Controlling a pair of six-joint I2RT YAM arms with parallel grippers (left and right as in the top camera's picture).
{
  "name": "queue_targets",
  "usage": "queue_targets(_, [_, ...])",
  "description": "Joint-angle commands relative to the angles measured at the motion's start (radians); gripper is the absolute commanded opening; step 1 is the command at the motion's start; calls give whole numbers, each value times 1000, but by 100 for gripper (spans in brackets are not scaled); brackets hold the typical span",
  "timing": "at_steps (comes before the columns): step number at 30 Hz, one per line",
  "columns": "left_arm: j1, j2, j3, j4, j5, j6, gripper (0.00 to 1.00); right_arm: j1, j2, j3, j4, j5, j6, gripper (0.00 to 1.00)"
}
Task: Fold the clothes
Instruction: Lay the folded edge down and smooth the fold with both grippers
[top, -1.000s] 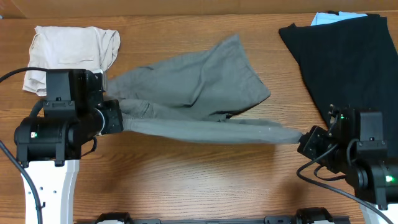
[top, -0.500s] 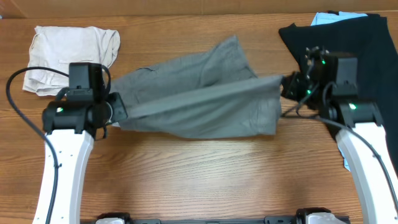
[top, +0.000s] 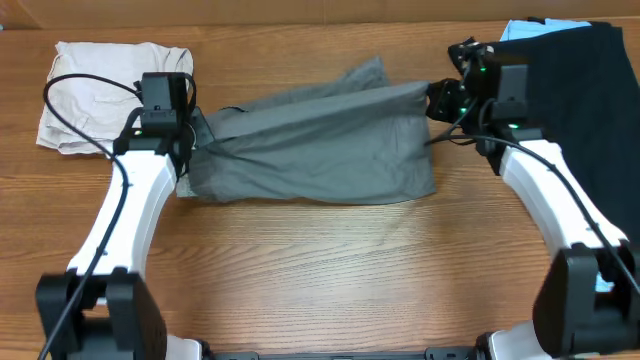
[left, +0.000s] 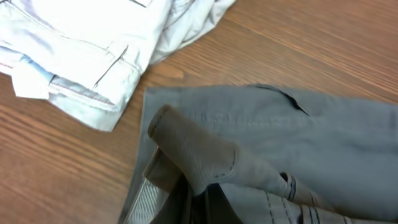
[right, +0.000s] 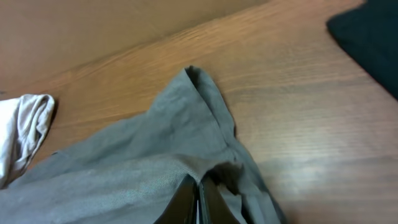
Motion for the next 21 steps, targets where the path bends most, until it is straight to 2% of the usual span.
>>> queue_targets(1, [7,19,-5,36,-95,-24,4,32,41,21,71,22,-21,4])
queue_targets(4, [19,19,-5,35,-148,-61,4,56,82,21,140,31,-20,4])
queue_targets(15, [103,70,-5,90,-149,-66,4,108,267,21,444,32,-12,4])
queue_targets(16, [103,79,-5,102,-148,-66,12,113,281,21,465,32,-12,4])
queue_targets(17, [103,88,-5,114,-148,-66,26,118,296,21,491,32,-12,4])
queue_targets(18, [103,97,-5,124,-148,-65,48,123,309,21,514,32,-12,5])
queue_targets(19, [103,104,-5,132,-148,-65,66,126,317,21,526,32,-13,20])
queue_targets(20, [103,109,-5,136,-148,-65,89,128,320,21,529,32,-13,42])
queue_targets(21, [103,109,-5,138,-148,-64,100,128,320,21,528,32,-13,58])
